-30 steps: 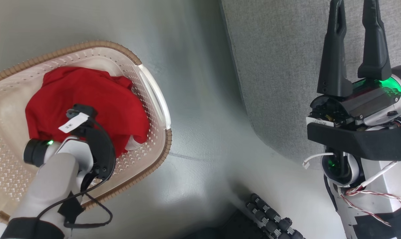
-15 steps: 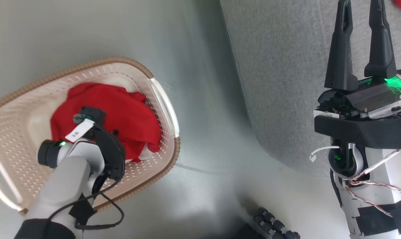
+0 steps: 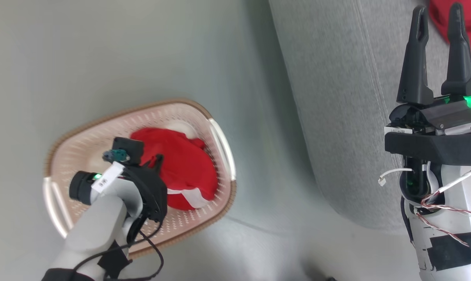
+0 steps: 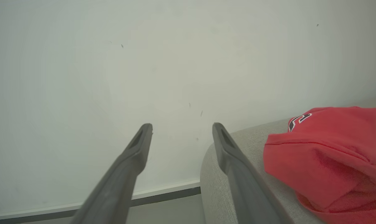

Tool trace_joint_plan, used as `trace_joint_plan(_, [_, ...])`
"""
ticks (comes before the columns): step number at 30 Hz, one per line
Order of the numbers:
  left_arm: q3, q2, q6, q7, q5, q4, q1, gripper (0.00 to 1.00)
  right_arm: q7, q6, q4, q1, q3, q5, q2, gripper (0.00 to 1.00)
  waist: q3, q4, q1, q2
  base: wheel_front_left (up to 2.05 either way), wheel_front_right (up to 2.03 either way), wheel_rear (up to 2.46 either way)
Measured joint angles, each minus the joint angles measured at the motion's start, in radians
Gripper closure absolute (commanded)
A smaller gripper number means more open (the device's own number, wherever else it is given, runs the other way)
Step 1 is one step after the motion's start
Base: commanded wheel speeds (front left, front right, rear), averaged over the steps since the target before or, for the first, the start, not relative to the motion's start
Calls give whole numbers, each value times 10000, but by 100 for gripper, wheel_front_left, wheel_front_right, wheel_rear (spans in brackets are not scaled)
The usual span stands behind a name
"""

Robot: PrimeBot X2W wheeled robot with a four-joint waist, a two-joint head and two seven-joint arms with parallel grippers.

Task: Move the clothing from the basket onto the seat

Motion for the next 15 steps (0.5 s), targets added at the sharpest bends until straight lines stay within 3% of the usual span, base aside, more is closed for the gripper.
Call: trace_joint_plan(15, [-917, 134, -2, -1685, -685, -1592, 728, 100, 0, 336, 869, 861, -470, 221, -98, 0, -2223, 1117, -1, -1, 0, 0, 0])
